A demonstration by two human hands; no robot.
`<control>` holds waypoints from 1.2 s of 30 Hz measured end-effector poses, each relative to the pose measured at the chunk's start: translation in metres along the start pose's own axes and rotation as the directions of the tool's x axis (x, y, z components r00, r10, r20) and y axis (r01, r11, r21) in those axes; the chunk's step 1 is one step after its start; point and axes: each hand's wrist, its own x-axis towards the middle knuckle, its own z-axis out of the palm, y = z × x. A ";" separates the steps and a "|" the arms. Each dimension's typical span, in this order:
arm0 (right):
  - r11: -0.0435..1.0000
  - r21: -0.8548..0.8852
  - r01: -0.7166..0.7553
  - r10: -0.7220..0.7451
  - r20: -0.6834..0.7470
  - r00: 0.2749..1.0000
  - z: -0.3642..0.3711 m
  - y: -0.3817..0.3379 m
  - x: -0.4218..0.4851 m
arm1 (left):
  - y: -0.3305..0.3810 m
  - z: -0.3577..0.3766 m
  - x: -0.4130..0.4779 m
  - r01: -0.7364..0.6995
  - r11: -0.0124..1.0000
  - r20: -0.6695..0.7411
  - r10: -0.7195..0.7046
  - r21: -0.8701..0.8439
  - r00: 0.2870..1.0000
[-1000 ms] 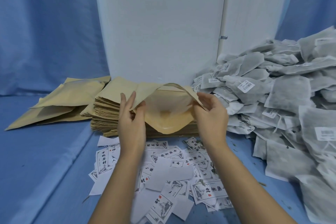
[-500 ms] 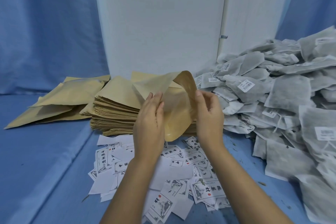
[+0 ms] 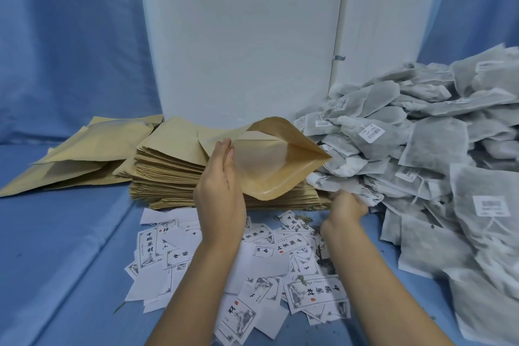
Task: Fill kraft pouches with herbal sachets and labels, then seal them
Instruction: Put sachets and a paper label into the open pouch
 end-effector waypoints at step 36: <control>0.588 -0.159 0.793 -0.262 0.890 0.372 -0.007 -0.001 -0.025 | -0.003 -0.005 0.007 0.024 1.000 -0.065 -0.025 -0.010 0.998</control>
